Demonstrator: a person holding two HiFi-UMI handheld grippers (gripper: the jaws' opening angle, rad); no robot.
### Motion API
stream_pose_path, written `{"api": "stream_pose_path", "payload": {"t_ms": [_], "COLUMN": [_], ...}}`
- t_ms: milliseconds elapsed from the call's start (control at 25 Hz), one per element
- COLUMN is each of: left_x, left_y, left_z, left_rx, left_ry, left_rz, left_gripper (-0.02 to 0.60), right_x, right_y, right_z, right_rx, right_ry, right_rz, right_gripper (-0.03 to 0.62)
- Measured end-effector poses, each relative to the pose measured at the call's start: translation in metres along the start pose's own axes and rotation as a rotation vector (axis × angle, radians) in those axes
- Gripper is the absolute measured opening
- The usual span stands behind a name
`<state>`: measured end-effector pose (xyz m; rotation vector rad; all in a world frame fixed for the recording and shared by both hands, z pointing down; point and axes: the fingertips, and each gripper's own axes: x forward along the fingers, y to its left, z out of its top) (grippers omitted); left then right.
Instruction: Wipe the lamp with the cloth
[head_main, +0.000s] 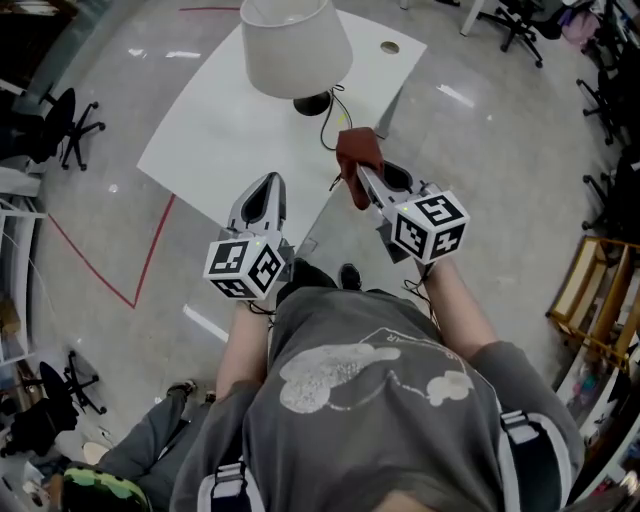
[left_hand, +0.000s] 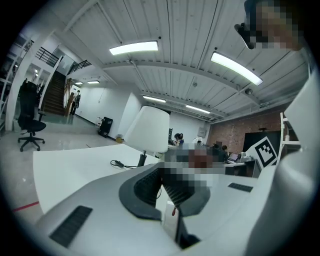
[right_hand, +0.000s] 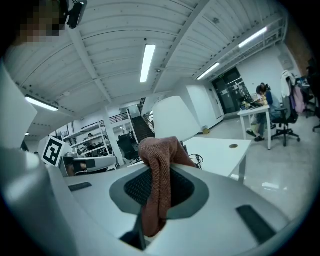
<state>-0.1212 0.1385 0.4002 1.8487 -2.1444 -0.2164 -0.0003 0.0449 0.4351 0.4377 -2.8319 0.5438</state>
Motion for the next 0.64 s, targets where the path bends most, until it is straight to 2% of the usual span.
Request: {"api": "stream_pose_path", "payload": {"t_ms": [280, 640], "left_x": [-0.014, -0.021], "left_y": [-0.003, 0.002], "left_z": [-0.01, -0.023], "left_rx": [-0.014, -0.031], "left_ry": [-0.004, 0.017], "left_rz": [0.015, 0.022], "left_gripper": [0.008, 0.008], "right_x": [0.004, 0.008], "right_y": [0.011, 0.009], "right_z": [-0.012, -0.02], "right_rx": [-0.029, -0.03], "right_ry": [0.037, 0.066], "right_rz": [0.032, 0.025], "right_gripper": [0.057, 0.057]}}
